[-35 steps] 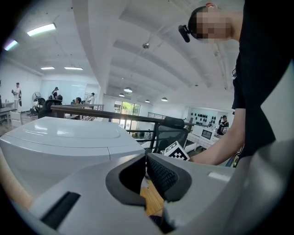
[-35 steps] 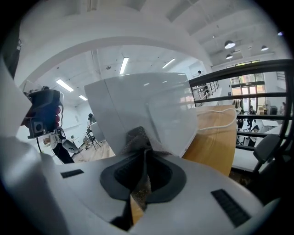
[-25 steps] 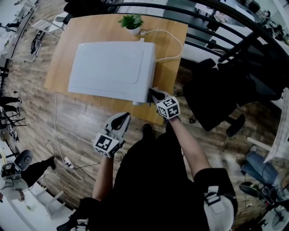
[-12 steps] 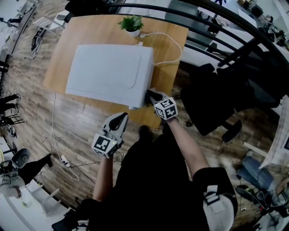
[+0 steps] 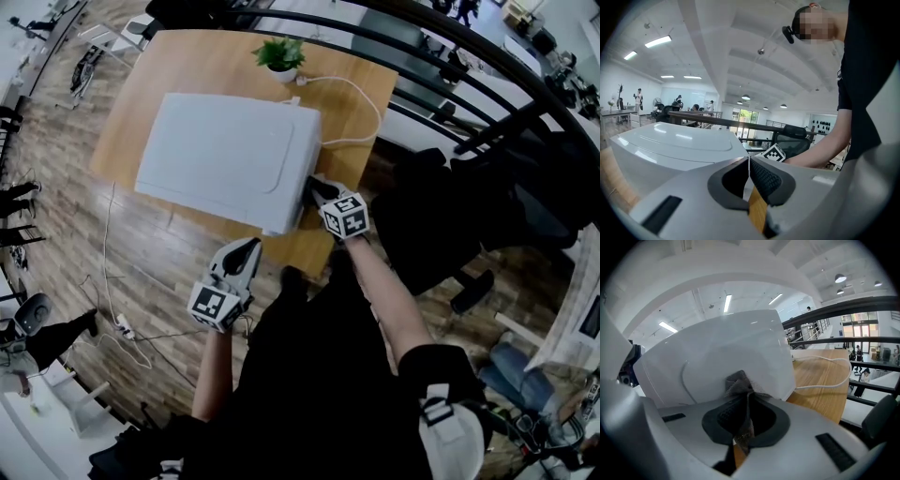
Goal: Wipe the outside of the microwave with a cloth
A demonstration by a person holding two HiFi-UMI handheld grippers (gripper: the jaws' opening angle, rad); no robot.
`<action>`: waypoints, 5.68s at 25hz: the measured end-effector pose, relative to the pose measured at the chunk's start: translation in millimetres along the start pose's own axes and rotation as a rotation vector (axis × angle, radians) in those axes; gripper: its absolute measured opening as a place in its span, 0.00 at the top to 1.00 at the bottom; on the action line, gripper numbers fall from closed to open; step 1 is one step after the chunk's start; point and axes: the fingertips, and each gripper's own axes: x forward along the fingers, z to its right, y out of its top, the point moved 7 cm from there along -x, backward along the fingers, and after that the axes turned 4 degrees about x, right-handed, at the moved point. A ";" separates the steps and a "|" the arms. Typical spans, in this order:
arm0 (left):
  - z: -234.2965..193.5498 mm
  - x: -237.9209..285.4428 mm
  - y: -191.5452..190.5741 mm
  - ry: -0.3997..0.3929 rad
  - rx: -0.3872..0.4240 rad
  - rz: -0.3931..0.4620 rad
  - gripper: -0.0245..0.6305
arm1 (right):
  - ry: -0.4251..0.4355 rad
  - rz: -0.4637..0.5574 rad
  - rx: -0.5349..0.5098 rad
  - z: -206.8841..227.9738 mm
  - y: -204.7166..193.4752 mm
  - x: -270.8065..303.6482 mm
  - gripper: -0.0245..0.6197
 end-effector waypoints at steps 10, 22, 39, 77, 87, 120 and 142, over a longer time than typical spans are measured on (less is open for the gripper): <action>-0.6 0.2 2.7 0.055 -0.010 -0.006 0.95 | -0.004 -0.021 -0.005 27.2 17.1 11.6 0.94; 1.7 1.9 2.5 0.090 -0.015 -0.020 0.95 | -0.031 -0.011 -0.020 55.5 40.1 26.2 0.94; 5.8 -6.8 -5.4 0.142 -0.040 -0.028 0.95 | -0.099 -0.023 -0.078 99.2 72.5 51.1 0.94; 1.6 -20.3 -22.5 0.104 -0.060 -0.051 0.95 | -0.143 -0.216 -0.311 62.7 -0.7 57.0 0.95; -1.8 -21.2 -20.1 0.061 -0.043 -0.042 0.95 | -0.119 -0.238 -0.326 37.9 -24.5 48.9 0.95; -4.0 -47.7 -30.3 -0.096 0.031 -0.057 0.95 | -0.148 -0.244 -0.278 -37.3 -94.3 21.6 0.95; -14.2 -92.2 -44.6 -0.166 0.067 -0.025 0.95 | -0.226 -0.233 -0.262 -75.9 -120.7 5.4 0.95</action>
